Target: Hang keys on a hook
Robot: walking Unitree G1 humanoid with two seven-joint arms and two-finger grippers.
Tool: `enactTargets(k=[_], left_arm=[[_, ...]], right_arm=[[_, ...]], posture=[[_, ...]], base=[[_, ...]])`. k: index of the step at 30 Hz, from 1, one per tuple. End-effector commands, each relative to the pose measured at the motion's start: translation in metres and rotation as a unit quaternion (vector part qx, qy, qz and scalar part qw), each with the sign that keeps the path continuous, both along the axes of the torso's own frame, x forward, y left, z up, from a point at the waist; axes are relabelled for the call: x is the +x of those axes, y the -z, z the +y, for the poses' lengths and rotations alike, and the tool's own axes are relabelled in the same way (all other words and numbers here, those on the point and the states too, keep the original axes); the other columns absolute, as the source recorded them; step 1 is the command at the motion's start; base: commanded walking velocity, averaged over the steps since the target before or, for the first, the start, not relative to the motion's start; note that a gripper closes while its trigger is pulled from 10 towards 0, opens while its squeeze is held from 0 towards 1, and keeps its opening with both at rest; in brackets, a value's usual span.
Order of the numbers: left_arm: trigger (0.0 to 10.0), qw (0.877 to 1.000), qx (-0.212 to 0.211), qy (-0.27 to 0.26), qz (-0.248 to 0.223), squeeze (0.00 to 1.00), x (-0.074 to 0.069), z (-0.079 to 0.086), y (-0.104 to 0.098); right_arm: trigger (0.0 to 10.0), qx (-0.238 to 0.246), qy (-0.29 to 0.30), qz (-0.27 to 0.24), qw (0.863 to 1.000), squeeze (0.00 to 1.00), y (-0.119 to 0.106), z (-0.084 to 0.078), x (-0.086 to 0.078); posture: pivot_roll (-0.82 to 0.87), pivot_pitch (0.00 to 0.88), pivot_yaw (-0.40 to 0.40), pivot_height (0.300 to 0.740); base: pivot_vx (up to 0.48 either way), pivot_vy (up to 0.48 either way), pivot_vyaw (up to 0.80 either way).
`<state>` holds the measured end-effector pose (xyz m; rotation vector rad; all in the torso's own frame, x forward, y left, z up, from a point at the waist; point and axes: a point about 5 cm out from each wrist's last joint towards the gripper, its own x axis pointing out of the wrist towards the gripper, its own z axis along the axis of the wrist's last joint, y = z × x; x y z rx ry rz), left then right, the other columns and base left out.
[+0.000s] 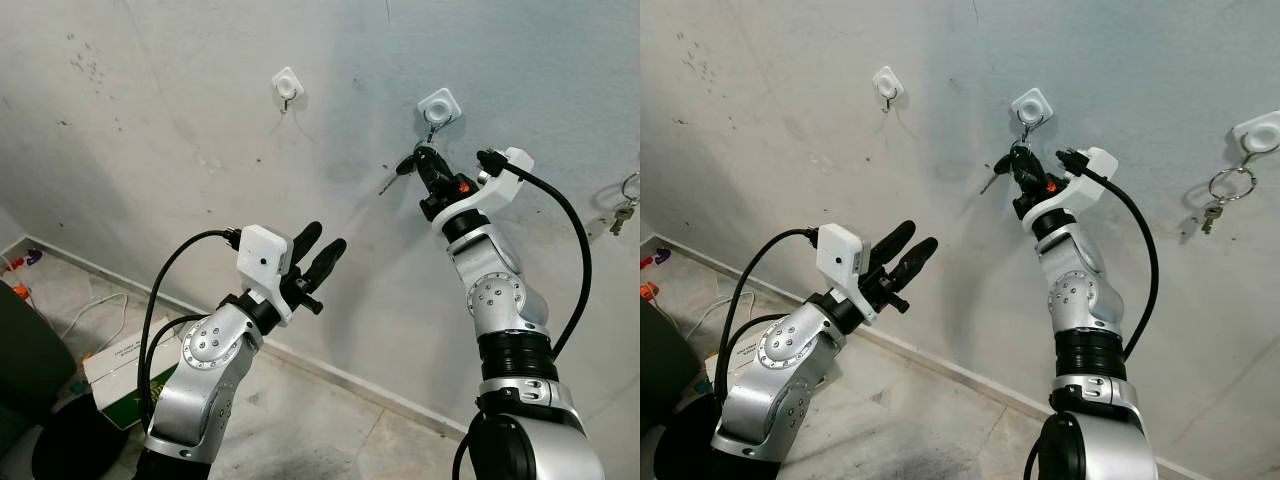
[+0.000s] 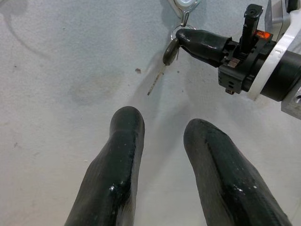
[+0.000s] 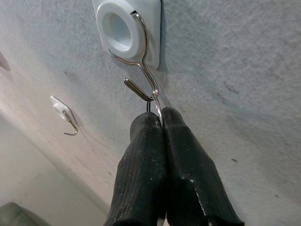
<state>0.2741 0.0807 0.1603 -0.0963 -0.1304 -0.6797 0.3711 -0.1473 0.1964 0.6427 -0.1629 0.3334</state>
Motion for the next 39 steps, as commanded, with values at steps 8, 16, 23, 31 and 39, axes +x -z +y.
enactTargets(k=[8, 16, 23, 31, 39], left_arm=[[10.0, 1.000, 0.000, -0.002, -0.007, 0.00, 0.001, 0.001, -0.003], [10.0, 1.000, -0.013, 0.001, -0.016, 0.00, 0.001, -0.001, -0.007], [10.0, 1.000, -0.018, -0.005, -0.024, 0.00, 0.003, 0.000, -0.010], [10.0, 1.000, -0.018, -0.007, -0.025, 0.00, 0.003, 0.000, -0.010], [10.0, 1.000, -0.017, -0.007, -0.023, 0.00, 0.003, 0.000, -0.009]], right_arm=[[10.0, -0.126, 0.040, -0.014, 0.991, 1.00, 0.003, 0.003, -0.002], [10.0, -0.209, 0.056, -0.019, 0.976, 1.00, 0.016, 0.000, -0.006], [10.0, -0.255, 0.049, -0.013, 0.966, 1.00, 0.032, 0.003, -0.010], [10.0, -0.279, 0.040, -0.015, 0.959, 1.00, 0.039, 0.006, -0.012], [10.0, -0.324, 0.066, -0.033, 0.943, 1.00, 0.040, 0.001, -0.017]], posture=[[-0.01, 0.000, 0.111, 0.740], [-0.01, 0.000, 0.109, 0.740], [-0.01, 0.000, 0.102, 0.740], [-0.01, 0.000, 0.101, 0.740], [-0.02, 0.000, 0.102, 0.740]], base=[[0.000, 0.000, 0.00], [0.000, 0.000, 0.00], [0.000, 0.000, 0.00], [0.000, 0.000, 0.00], [0.000, 0.000, 0.00]])
